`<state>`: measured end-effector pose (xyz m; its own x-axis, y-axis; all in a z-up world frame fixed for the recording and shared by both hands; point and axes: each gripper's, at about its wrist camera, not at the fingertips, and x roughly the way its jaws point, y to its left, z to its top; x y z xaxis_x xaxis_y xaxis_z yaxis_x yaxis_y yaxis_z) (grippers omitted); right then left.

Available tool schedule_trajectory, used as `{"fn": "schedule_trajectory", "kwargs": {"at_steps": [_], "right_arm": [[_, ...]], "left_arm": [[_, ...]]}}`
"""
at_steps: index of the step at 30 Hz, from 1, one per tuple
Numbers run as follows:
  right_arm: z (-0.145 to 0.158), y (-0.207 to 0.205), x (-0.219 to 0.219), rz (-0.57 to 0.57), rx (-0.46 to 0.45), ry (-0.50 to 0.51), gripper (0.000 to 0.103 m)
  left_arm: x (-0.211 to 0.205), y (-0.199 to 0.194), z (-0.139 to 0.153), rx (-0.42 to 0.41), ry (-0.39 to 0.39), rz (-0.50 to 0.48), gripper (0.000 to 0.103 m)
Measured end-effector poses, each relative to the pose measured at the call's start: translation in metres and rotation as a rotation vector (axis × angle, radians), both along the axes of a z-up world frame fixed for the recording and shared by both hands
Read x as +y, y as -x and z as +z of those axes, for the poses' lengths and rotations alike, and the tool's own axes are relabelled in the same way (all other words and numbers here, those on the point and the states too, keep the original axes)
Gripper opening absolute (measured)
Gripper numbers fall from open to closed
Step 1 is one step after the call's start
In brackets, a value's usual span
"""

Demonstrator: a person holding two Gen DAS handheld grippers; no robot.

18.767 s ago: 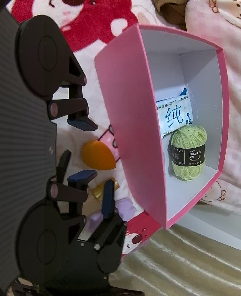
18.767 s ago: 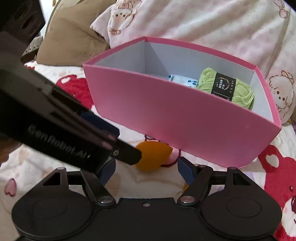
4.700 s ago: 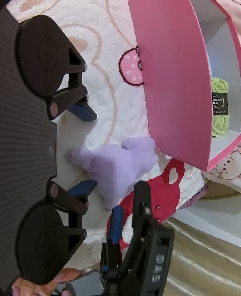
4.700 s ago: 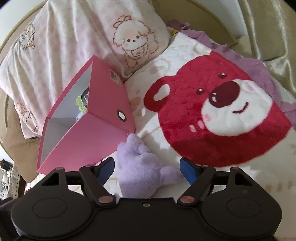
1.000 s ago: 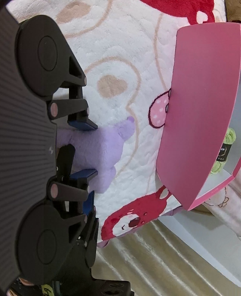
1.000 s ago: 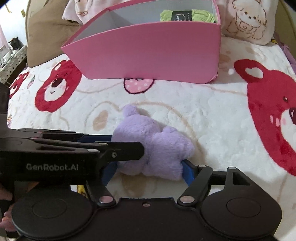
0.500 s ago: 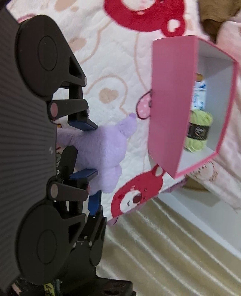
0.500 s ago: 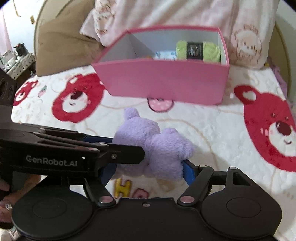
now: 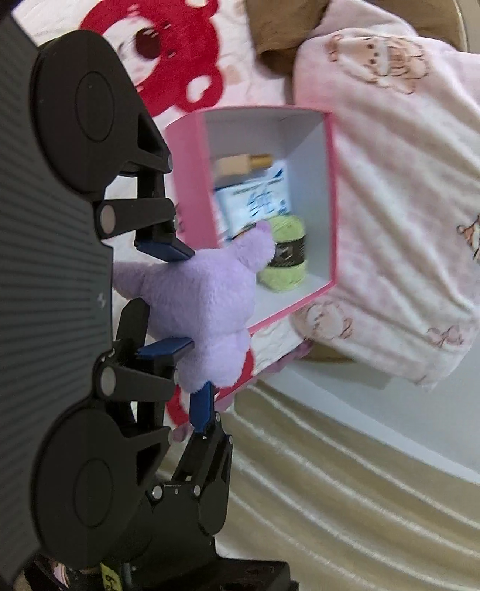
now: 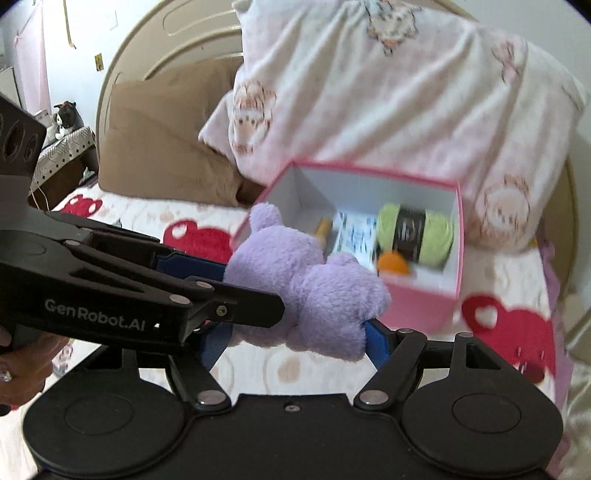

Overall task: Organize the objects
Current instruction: 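Lift the plush toy with the left tool over the pink box, then open the left tool to drop the plush toy into the box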

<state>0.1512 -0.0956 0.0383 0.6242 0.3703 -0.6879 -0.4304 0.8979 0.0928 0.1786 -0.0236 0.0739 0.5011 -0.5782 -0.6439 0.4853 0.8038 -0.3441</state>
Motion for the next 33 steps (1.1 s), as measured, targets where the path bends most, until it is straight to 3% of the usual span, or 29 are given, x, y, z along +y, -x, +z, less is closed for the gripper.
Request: {"fn": "schedule_trajectory", "kwargs": {"at_steps": [7, 12, 18, 27, 33], "right_arm": [[0.009, -0.072, 0.013, 0.018, -0.050, 0.058, 0.079], [-0.014, -0.125, 0.018, 0.010, -0.043, 0.081, 0.079], [-0.059, -0.172, 0.013, -0.009, 0.042, 0.072, 0.079], [-0.106, -0.202, 0.010, -0.057, 0.162, 0.029, 0.079], [-0.113, -0.191, 0.008, -0.082, 0.142, 0.092, 0.079]], "left_arm": [[-0.005, -0.072, 0.005, 0.011, 0.001, 0.062, 0.042], [-0.011, -0.120, -0.021, 0.051, 0.023, 0.136, 0.042], [-0.020, -0.170, -0.069, 0.151, -0.008, 0.150, 0.042], [-0.028, -0.198, -0.115, 0.227, -0.043, 0.177, 0.043], [-0.027, -0.192, -0.116, 0.182, -0.077, 0.212, 0.051]]}}
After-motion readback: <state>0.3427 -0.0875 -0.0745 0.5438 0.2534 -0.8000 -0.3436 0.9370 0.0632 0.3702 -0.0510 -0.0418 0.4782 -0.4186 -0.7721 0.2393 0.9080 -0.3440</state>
